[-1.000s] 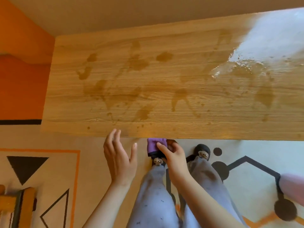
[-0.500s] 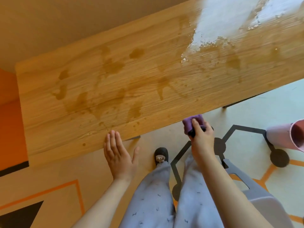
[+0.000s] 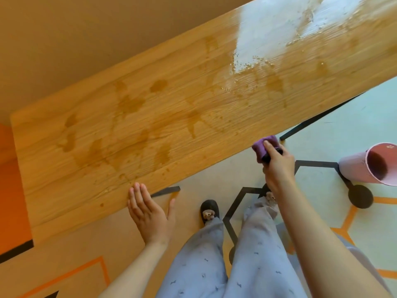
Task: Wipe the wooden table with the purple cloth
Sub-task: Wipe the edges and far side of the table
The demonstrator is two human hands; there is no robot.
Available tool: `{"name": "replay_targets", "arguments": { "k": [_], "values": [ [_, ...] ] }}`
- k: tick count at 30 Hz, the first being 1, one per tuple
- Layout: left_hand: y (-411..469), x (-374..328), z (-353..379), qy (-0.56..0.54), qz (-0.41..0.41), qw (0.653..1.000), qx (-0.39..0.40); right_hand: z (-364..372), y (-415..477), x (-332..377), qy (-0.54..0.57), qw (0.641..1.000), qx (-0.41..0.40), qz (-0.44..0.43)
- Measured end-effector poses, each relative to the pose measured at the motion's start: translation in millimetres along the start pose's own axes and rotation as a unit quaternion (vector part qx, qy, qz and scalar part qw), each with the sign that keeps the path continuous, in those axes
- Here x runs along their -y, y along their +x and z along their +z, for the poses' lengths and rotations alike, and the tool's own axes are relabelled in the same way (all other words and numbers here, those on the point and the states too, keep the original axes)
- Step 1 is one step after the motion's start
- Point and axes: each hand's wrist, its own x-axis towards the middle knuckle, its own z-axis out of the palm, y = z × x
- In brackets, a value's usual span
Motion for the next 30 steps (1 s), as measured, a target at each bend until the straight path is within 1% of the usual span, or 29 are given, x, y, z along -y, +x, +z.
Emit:
{"name": "replay_targets", "arguments": {
  "k": [3, 6, 8, 9, 11, 12, 13, 15, 17, 19, 22, 24, 27, 30],
  "values": [
    [-2, -2, -2, -0.001, -0.009, 1.0, 0.011, 10, -15, -15, 0.038, 0.998, 0.035, 0.031],
    [-5, 1, -1, 0.009, -0.006, 1.0, 0.028, 19, -43, -33, -0.022, 0.992, 0.112, 0.055],
    [-5, 1, -4, -0.001, -0.006, 1.0, 0.026, 17, -42, -27, -0.071, 0.987, 0.135, 0.044],
    [-4, -2, -9, -0.017, -0.012, 1.0, 0.02, 14, -35, -18, -0.083, 0.987, 0.131, 0.036],
    [0, -22, -21, -0.07, -0.018, 0.997, 0.002, 2, -12, 8, -0.069, 0.994, 0.085, 0.023],
    [4, -40, -28, -0.097, 0.002, 0.995, -0.005, -8, 3, 21, -0.062, 0.996, 0.061, 0.015],
    [9, -63, -32, -0.122, 0.043, 0.992, -0.001, -17, 16, 34, -0.06, 0.997, 0.046, 0.008],
    [21, -118, -34, -0.147, 0.158, 0.976, 0.034, -32, 33, 48, -0.061, 0.997, 0.04, -0.002],
    [39, -173, -25, -0.135, 0.268, 0.951, 0.07, -34, 39, 48, -0.058, 0.998, 0.028, 0.004],
    [58, -217, -10, -0.114, 0.338, 0.928, 0.105, -30, 34, 40, -0.051, 0.998, 0.018, 0.009],
    [71, -250, 11, -0.06, 0.372, 0.916, 0.142, -29, 30, 31, -0.047, 0.996, 0.07, 0.015],
    [71, -253, 20, -0.025, 0.375, 0.917, 0.137, -39, 40, 39, -0.065, 0.995, 0.078, 0.01],
    [70, -249, 24, 0.004, 0.379, 0.917, 0.125, -63, 78, 75, -0.041, 0.999, 0.017, 0.002],
    [70, -250, 22, 0.025, 0.384, 0.914, 0.127, -87, 112, 108, -0.039, 0.999, -0.012, -0.007]
  ]
}}
